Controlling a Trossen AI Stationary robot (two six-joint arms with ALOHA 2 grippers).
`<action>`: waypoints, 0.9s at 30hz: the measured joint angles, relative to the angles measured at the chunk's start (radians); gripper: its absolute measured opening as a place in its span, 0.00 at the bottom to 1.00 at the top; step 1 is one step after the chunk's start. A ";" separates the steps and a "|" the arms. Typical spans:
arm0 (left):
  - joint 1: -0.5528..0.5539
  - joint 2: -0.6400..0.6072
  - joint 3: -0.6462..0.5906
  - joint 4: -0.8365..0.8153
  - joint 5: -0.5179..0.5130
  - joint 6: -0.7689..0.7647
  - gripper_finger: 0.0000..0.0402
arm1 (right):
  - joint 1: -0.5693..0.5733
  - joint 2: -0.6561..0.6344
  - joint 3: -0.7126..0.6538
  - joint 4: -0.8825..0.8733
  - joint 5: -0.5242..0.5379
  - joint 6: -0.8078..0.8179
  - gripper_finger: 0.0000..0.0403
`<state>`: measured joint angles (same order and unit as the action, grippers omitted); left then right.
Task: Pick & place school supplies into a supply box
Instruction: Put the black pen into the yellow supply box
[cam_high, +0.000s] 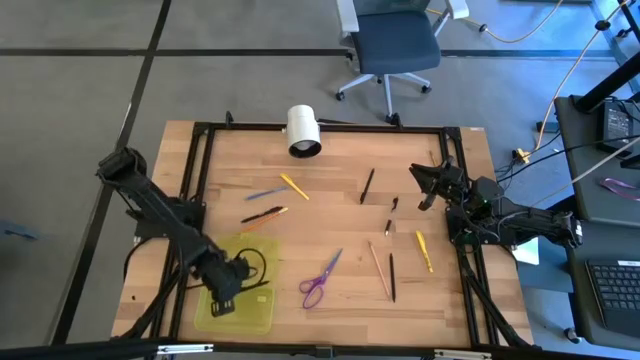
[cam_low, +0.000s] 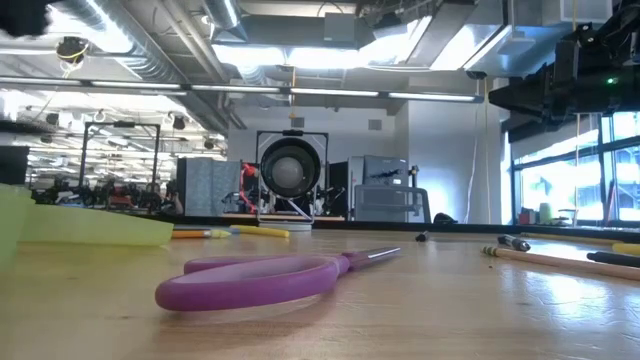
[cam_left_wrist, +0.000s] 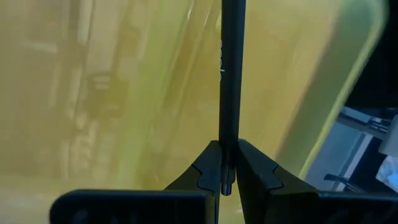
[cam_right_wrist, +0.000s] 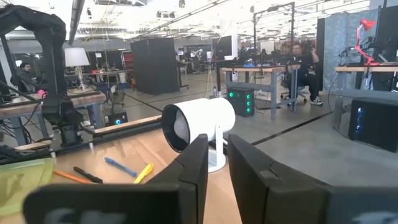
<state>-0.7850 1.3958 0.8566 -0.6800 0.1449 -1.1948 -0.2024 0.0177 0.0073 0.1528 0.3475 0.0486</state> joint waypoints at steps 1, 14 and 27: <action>-0.018 0.012 0.000 0.000 0.000 -0.034 0.06 | 0.000 0.000 0.000 0.000 0.000 0.000 0.17; -0.084 0.170 0.000 -0.001 0.032 -0.005 0.06 | 0.000 0.000 0.000 0.046 0.000 0.000 0.17; -0.083 0.196 0.000 -0.004 0.031 0.029 0.16 | 0.000 0.000 0.000 0.054 0.000 -0.003 0.17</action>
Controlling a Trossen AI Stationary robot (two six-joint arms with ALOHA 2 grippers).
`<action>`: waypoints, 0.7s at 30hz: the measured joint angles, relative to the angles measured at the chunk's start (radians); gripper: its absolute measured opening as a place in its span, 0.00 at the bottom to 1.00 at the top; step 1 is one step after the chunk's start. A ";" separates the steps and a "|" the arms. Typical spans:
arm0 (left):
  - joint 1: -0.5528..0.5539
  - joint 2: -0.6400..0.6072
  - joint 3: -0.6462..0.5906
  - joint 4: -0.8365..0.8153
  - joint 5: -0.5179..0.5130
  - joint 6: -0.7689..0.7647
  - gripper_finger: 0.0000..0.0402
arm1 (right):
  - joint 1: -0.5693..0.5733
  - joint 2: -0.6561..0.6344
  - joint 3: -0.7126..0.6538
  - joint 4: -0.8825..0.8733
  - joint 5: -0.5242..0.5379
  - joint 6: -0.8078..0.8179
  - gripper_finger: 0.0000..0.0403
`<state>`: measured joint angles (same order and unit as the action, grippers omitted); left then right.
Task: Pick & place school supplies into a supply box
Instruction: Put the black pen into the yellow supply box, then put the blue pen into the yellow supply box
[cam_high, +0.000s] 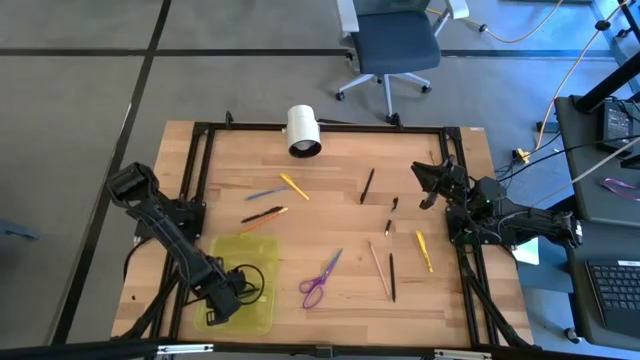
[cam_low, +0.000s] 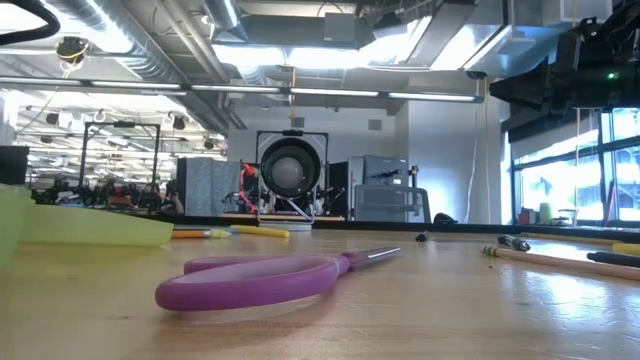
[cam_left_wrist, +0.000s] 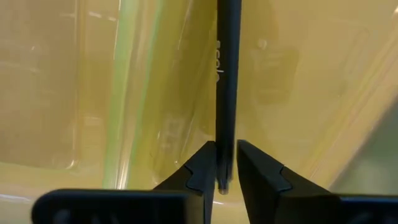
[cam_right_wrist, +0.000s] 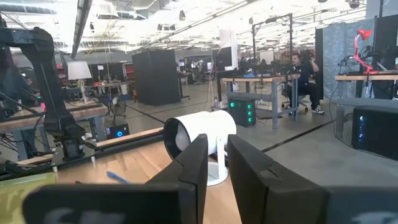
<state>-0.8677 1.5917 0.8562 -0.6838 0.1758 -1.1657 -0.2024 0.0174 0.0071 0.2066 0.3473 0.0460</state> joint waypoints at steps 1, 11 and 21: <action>0.000 0.000 0.000 0.000 0.000 -0.001 0.17 | 0.000 0.000 0.000 0.000 0.000 0.000 0.17; 0.000 0.000 0.000 0.000 0.043 -0.001 0.23 | 0.000 0.000 0.000 0.008 0.000 -0.002 0.17; 0.000 -0.084 -0.001 0.040 -0.005 -0.187 0.22 | 0.000 0.000 0.000 -0.015 0.000 0.035 0.17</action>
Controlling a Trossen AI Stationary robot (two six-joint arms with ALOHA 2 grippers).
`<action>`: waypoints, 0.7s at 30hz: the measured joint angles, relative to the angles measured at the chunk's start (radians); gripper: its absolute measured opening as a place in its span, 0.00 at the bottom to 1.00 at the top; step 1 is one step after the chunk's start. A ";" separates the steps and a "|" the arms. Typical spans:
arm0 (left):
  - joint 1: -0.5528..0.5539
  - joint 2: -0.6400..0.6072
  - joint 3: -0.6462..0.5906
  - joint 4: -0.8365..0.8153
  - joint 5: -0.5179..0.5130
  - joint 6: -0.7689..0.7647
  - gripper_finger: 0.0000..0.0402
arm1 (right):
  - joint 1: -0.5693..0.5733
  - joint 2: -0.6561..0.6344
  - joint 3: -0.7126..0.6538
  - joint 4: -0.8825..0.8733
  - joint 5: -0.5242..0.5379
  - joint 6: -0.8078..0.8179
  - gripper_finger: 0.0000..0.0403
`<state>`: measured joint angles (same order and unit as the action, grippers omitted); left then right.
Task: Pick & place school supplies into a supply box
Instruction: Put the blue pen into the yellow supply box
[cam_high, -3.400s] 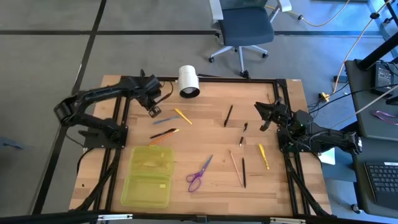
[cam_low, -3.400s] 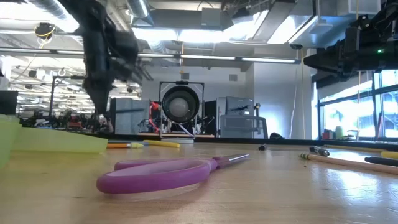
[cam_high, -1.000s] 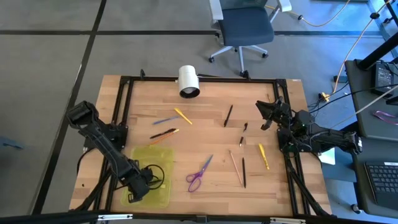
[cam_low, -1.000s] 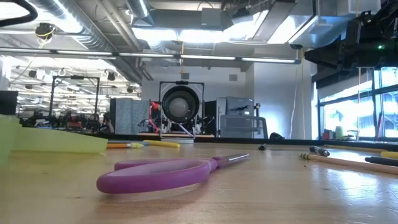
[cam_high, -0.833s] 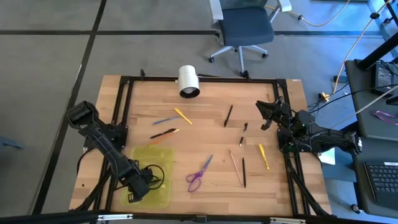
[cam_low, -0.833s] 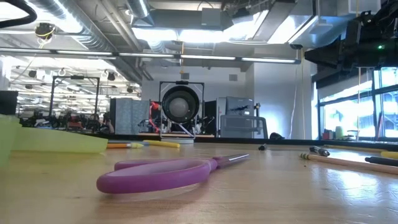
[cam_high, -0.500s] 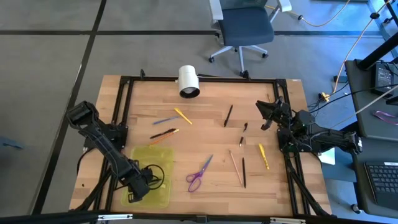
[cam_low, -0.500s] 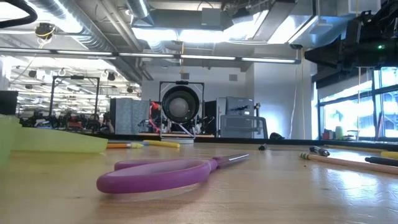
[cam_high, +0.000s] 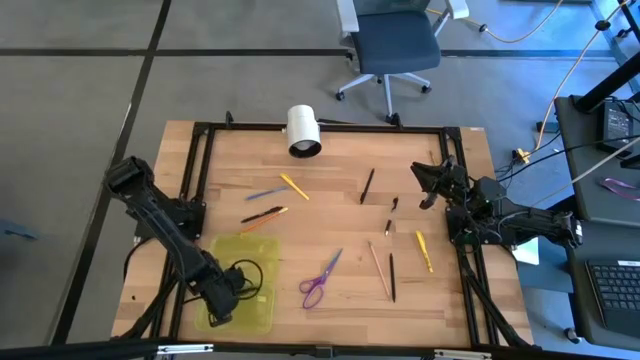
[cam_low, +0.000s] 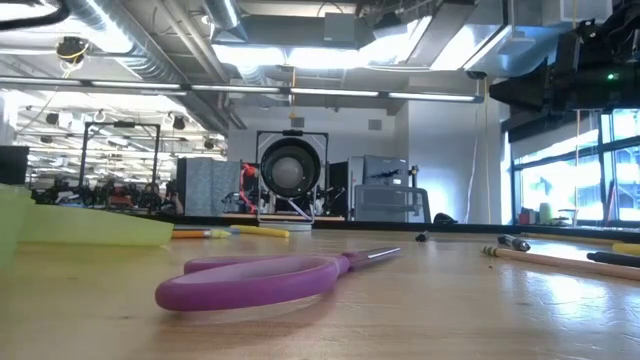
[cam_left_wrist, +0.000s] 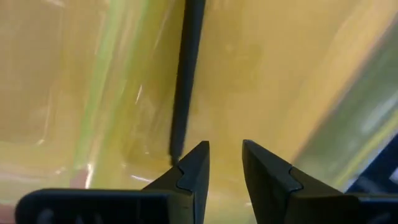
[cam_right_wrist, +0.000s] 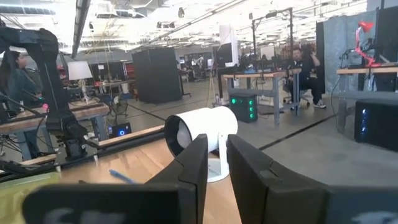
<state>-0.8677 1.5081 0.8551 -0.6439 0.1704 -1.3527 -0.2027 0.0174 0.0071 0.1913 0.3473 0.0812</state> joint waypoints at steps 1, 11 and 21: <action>0.000 -0.016 0.000 0.003 -0.022 -0.051 0.22 | 0.000 0.000 0.000 0.000 0.000 0.002 0.17; 0.006 -0.146 0.000 0.061 -0.161 -0.172 0.23 | -0.002 0.000 0.000 -0.002 0.000 -0.056 0.17; 0.013 -0.158 0.000 0.061 -0.259 -0.131 0.28 | -0.002 0.000 0.000 -0.002 0.000 -0.036 0.17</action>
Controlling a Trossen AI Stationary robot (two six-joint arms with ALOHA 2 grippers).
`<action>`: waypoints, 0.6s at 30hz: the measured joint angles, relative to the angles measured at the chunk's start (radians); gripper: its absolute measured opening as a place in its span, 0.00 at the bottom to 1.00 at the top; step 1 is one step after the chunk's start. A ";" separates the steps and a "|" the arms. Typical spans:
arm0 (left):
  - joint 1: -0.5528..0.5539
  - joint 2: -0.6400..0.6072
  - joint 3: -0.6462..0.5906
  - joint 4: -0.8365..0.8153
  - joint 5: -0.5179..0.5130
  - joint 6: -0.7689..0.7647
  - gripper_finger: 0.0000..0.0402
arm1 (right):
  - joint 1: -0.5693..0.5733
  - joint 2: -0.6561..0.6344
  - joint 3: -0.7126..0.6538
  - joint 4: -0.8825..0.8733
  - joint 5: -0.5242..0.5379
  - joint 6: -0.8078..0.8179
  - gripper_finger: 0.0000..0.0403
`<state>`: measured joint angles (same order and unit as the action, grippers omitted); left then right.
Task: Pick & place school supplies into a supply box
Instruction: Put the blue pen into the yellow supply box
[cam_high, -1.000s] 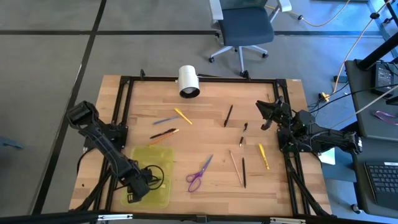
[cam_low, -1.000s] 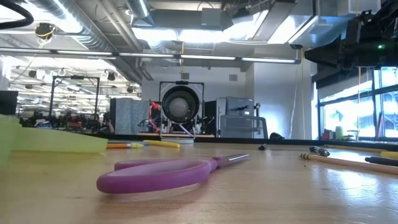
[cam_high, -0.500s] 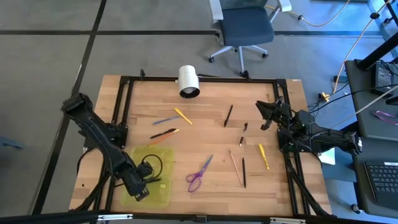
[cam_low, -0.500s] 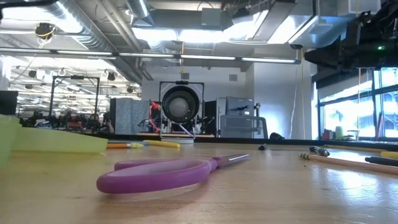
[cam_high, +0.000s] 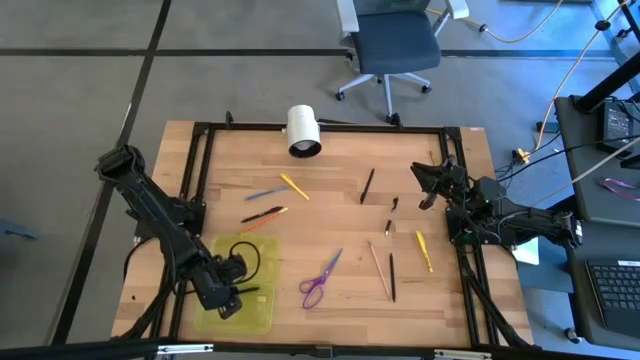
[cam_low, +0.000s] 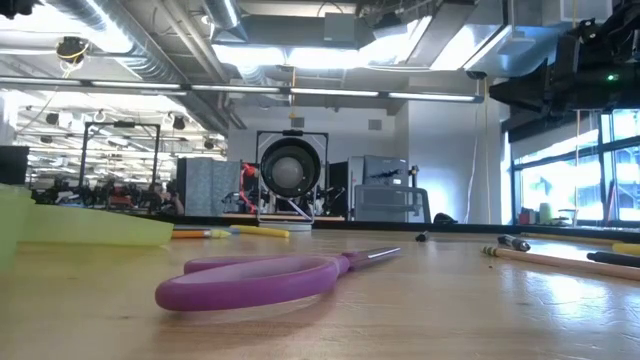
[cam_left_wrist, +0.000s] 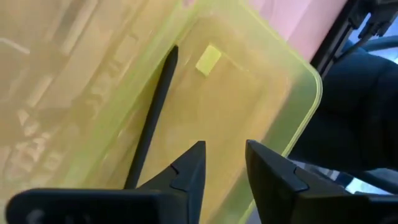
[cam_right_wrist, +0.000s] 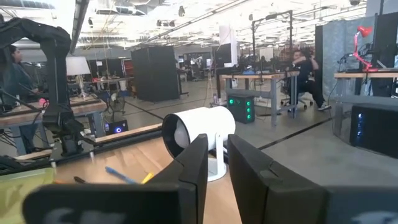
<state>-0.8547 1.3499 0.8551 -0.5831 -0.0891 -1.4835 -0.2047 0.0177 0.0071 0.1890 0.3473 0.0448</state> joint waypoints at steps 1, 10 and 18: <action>0.000 0.000 0.000 0.000 -0.010 0.009 0.30 | 0.000 0.000 0.000 0.000 0.000 0.000 0.17; 0.000 0.000 0.000 0.049 -0.177 0.051 0.41 | 0.000 -0.001 0.000 0.021 0.000 0.000 0.17; 0.000 0.000 0.000 0.080 -0.230 0.161 0.41 | 0.000 0.000 0.000 -0.006 0.000 0.006 0.17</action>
<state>-0.8543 1.3502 0.8551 -0.5030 -0.3193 -1.3226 -0.2047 0.0174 0.0071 0.1827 0.3472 0.0513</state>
